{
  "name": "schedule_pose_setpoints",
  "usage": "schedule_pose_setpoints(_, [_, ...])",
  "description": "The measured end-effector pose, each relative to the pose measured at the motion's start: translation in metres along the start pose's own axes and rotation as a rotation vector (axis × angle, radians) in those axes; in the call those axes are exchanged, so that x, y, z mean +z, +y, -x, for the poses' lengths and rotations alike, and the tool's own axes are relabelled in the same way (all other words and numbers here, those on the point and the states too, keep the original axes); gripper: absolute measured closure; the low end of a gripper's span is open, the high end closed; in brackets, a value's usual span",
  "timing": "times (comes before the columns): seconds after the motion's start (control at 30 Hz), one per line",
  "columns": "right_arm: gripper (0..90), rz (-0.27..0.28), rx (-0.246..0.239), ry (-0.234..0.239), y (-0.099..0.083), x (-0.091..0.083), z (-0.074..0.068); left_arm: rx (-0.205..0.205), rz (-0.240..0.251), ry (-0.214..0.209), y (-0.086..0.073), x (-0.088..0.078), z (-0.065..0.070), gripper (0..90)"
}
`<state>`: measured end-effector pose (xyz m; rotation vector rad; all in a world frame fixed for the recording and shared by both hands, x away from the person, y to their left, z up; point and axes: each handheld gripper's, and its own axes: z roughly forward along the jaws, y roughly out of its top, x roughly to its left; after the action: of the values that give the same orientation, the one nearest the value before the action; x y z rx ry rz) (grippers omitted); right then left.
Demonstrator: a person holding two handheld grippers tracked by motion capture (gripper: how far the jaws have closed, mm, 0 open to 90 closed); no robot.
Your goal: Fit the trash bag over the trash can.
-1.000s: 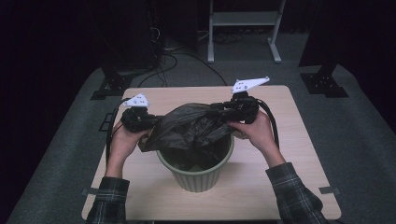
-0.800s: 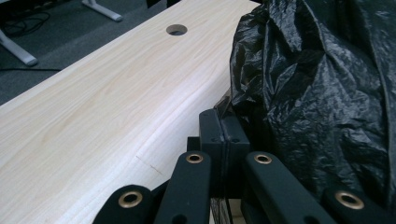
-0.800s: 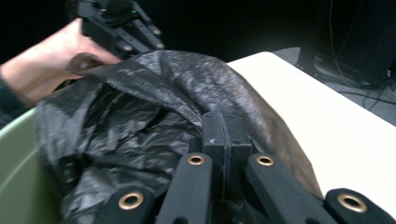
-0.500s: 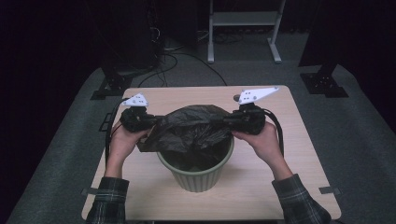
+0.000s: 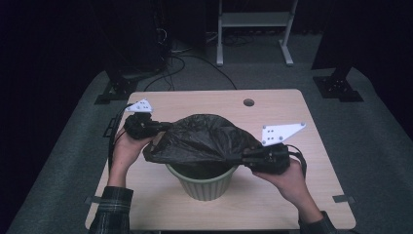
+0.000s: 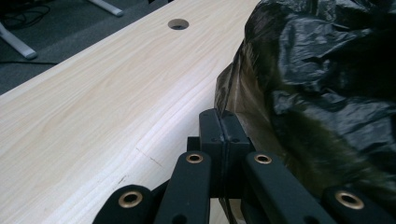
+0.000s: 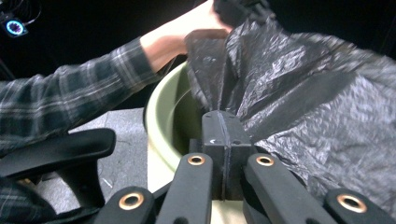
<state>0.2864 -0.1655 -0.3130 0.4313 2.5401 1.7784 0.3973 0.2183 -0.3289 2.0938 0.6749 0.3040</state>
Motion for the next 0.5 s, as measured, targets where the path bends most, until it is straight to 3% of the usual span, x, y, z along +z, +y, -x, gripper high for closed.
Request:
schedule_pose_setpoints(0.27, [89.9,-0.005,0.002,0.052,-0.022,-0.002,-0.022,-0.004,-0.007,-0.002,-0.003,0.0,-0.001,89.9])
schedule_pose_setpoints(0.5, [89.9,-0.061,0.009,0.084,-0.042,0.012,-0.034,-0.006,-0.011,-0.005,-0.004,0.001,0.0,89.9])
